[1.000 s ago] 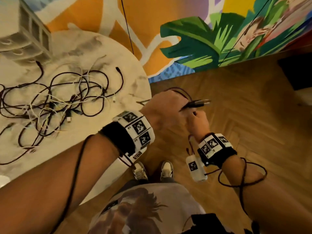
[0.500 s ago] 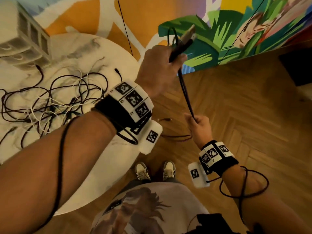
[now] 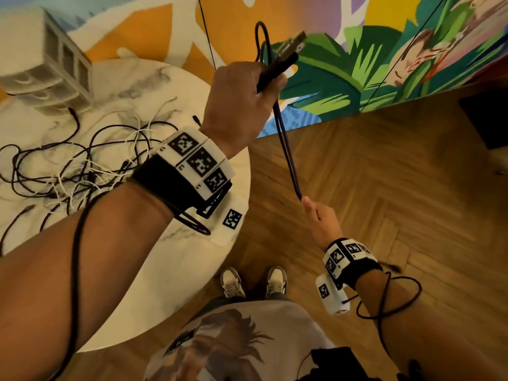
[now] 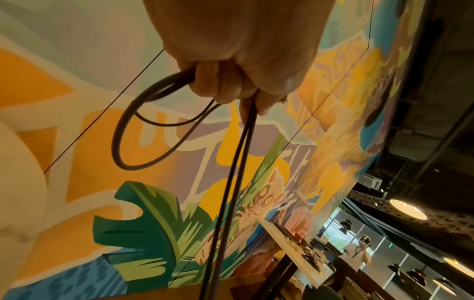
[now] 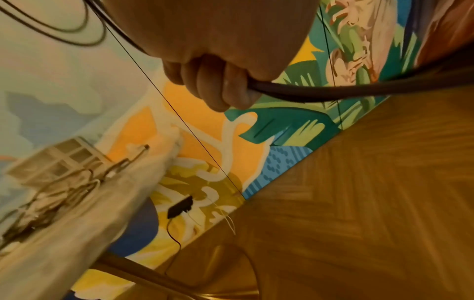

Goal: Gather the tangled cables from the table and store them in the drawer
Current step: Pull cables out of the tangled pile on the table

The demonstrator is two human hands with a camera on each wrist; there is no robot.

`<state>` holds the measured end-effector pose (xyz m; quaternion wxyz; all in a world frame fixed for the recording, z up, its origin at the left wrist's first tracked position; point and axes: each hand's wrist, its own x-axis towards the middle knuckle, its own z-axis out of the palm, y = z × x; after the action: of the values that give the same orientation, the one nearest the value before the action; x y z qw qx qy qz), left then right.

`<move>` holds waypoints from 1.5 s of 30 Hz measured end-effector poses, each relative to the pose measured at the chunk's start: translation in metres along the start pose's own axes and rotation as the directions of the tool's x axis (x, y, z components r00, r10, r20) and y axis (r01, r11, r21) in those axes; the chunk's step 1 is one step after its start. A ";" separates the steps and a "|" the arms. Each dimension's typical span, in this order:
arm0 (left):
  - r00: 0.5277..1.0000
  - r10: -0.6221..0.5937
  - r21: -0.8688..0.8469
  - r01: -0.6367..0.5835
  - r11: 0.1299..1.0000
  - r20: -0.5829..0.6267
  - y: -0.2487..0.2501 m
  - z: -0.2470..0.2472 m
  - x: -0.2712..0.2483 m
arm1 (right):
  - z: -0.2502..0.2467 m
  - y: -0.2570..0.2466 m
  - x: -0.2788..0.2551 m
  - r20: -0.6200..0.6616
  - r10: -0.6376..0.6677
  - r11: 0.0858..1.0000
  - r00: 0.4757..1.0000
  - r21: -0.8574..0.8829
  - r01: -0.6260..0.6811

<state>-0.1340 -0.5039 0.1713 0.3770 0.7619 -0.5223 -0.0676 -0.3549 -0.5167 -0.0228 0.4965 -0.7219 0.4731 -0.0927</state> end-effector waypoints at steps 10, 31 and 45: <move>0.999 0.045 0.038 -0.044 0.998 -0.014 -0.001 0.002 -0.012 | 0.002 0.044 0.000 0.094 0.159 0.969 0.983 -0.206 -0.137; 0.998 0.057 0.144 -0.051 0.988 -0.039 -0.013 -0.011 -0.002 | 0.006 0.092 0.009 0.197 0.472 0.654 0.859 -0.732 -0.191; 0.995 0.062 0.115 -0.053 0.992 -0.081 -0.015 -0.012 -0.004 | 0.005 0.087 -0.005 0.233 0.415 0.463 0.880 -0.886 0.017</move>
<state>-0.1187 -0.4918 0.1684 0.3569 0.7688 -0.5306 0.0054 -0.4063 -0.5151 -0.0937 0.1595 -0.8111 0.4190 0.3758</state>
